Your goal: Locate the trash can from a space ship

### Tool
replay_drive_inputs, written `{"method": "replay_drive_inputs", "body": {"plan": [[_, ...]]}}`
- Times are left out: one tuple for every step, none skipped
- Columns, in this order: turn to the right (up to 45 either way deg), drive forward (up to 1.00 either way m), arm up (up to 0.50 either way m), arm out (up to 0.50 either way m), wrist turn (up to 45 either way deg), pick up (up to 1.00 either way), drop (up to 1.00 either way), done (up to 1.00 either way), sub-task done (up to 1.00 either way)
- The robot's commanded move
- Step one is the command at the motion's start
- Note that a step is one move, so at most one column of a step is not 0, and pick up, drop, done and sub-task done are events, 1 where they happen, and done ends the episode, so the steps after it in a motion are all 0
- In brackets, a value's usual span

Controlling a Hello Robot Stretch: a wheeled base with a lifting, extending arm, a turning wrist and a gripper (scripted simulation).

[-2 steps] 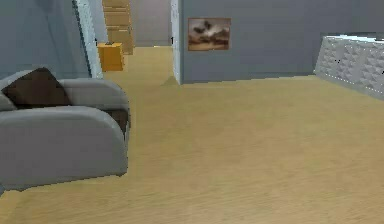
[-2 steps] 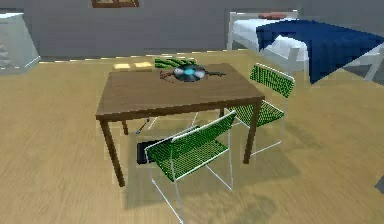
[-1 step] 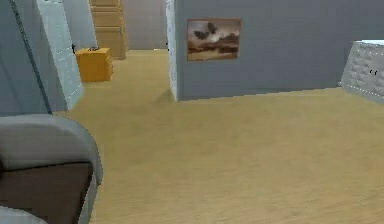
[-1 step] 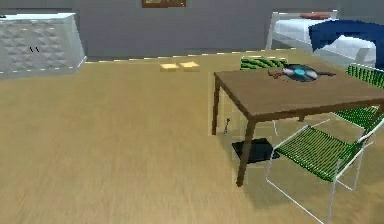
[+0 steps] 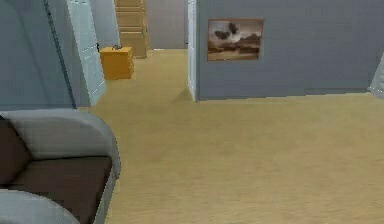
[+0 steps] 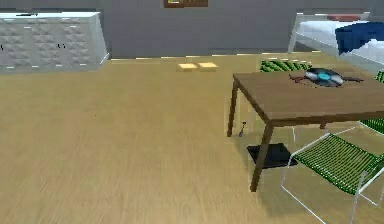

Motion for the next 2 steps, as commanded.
{"method": "replay_drive_inputs", "body": {"plan": [[0.0,0.45,0.0,0.0,0.0,0.0,0.0,0.0,0.0],[-6.0,0.0,0.0,0.0,0.0,0.0,0.0,0.0,0.0]]}}
